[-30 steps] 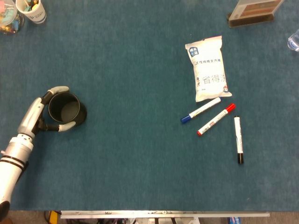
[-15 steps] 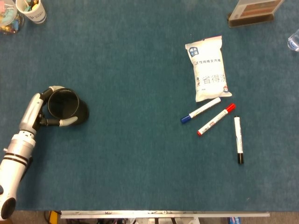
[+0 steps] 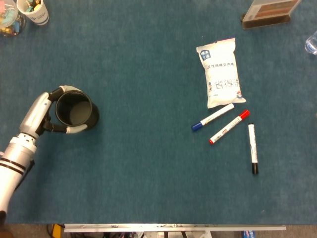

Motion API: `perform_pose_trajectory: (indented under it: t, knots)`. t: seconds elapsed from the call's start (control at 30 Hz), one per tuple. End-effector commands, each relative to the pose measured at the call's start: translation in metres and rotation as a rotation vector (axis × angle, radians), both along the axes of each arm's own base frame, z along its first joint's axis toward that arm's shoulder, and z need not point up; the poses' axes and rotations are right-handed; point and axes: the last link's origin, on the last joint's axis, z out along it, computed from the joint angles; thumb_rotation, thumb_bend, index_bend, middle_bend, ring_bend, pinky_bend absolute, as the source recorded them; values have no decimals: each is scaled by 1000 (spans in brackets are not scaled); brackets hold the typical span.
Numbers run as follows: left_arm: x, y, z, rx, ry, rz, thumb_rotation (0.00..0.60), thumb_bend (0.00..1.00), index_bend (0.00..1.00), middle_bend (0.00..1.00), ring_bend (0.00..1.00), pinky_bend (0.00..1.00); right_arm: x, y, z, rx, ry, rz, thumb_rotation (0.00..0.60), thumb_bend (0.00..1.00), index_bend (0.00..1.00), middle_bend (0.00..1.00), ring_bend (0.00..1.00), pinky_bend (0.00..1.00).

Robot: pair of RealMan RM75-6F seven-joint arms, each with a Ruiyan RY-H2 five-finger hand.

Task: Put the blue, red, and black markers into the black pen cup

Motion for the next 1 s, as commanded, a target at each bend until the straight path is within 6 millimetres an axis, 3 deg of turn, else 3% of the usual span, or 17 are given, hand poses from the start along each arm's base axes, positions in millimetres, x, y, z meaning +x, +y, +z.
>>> perform_pose_trajectory:
  t: [0.03, 0.23, 0.47, 1.0]
  knots:
    - [16, 1, 12, 8, 40, -72, 600, 60, 366, 451, 375, 355, 24, -11, -25, 110, -34, 75, 600, 119, 370, 357, 265, 241]
    - [31, -1, 18, 6, 89, -117, 600, 60, 364, 451, 375, 355, 57, -26, -57, 243, -39, 189, 600, 122, 438, 377, 239, 241]
    - [39, -7, 23, 8, 156, -163, 600, 60, 360, 447, 373, 355, 90, -42, -101, 370, 74, 312, 600, 122, 469, 377, 218, 240]
    - [36, -18, 29, 21, 193, -179, 600, 60, 351, 440, 368, 355, 118, -63, -187, 408, 306, 436, 600, 122, 533, 377, 177, 248]
